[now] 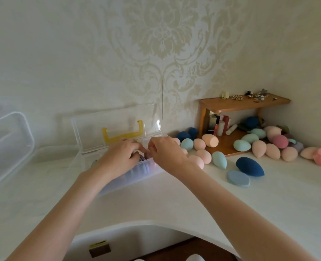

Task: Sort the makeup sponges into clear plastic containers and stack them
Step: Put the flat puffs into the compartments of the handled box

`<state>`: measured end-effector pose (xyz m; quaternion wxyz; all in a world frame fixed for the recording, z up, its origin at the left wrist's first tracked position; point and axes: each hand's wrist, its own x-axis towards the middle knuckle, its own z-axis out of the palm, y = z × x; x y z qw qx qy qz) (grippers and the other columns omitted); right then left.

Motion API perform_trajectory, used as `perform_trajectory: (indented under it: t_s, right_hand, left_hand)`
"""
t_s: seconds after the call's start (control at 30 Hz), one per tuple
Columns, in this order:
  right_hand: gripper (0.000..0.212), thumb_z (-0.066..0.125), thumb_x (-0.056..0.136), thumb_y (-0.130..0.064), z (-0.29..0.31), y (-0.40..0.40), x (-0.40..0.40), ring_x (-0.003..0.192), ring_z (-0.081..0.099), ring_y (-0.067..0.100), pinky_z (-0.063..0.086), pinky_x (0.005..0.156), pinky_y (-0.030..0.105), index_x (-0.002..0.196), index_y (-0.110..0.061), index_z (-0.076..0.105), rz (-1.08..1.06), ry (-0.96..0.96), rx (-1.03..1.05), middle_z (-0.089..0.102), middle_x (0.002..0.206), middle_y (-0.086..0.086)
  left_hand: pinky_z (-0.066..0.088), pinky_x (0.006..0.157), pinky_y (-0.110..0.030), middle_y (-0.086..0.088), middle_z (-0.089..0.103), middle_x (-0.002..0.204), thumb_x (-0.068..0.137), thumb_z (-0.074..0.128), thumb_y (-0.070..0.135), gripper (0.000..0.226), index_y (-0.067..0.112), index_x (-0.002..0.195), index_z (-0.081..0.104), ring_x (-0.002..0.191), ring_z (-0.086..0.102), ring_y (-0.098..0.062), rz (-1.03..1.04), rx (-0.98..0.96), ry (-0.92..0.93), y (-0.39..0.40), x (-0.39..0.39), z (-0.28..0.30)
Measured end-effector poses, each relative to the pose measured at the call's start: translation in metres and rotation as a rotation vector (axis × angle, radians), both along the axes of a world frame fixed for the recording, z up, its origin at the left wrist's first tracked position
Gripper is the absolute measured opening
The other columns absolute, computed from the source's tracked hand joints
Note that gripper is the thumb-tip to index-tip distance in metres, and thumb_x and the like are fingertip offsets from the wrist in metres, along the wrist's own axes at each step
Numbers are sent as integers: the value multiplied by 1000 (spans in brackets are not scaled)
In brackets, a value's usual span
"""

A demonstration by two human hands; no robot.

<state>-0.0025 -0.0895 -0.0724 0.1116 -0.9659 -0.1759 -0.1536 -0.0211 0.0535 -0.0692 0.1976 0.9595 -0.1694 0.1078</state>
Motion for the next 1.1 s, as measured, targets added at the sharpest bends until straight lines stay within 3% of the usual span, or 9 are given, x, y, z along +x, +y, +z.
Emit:
perform_trajectory:
  t_s: [0.1,0.23,0.4,0.53,0.63,0.73,0.9,1.03,1.1]
  right_hand:
    - [29,35,93,-2,6,-2,2,78,51,19,17,47,17,100,-9,62,37,67,-34,65,99,5]
    - [35,38,91,1,7,-3,4,83,48,16,23,49,15,110,-10,65,33,114,-75,63,114,5]
    - [43,38,89,5,14,-12,4,110,58,21,48,91,26,119,-15,61,65,247,152,59,124,6]
    - [41,38,90,8,34,-51,4,111,58,22,48,96,30,117,-11,62,14,200,245,60,120,6]
    - [37,38,90,5,40,-109,5,110,57,24,45,90,25,111,-9,65,-129,116,316,61,121,8]
    - [33,38,93,-2,34,-171,7,114,49,30,41,95,34,110,-10,66,-345,35,306,57,123,12]
    - [39,45,89,-8,10,-266,-2,126,32,39,32,103,44,128,-11,51,-803,149,109,38,138,18]
    - [42,44,91,-5,-9,-320,-16,129,35,41,33,105,43,132,-3,39,-894,202,141,27,146,16]
    - [40,44,89,0,-15,-332,-19,125,40,41,34,103,41,129,2,38,-880,202,133,34,140,20]
  left_hand:
    - [45,93,-33,-3,70,104,86,48,0,27,11,90,73,104,59,-23,8,-13,27,-2,0,5]
    - [51,84,-40,1,73,95,85,48,3,26,15,88,70,88,66,-26,12,-32,137,-1,-2,10]
    - [49,84,-30,2,69,101,85,46,1,28,16,92,68,88,65,-17,34,-94,41,-13,-3,15]
    - [47,82,-28,-1,66,108,88,45,4,28,16,100,67,85,64,-18,-43,-110,9,-48,5,20]
    - [45,86,-31,-2,67,109,89,46,9,26,18,101,68,98,61,-22,-135,-80,9,-91,13,20]
    - [46,86,-31,-1,65,107,92,46,14,24,19,104,66,99,59,-20,-210,-59,22,-134,15,18]
    - [49,93,-34,5,63,114,94,46,16,25,22,111,64,107,56,-13,-362,3,40,-196,16,10]
    - [31,67,-8,12,60,118,96,43,20,26,26,112,62,96,44,-3,-414,89,29,-226,18,4]
    - [39,76,-12,9,60,120,96,42,17,27,23,113,62,99,50,-7,-437,89,49,-233,18,4]
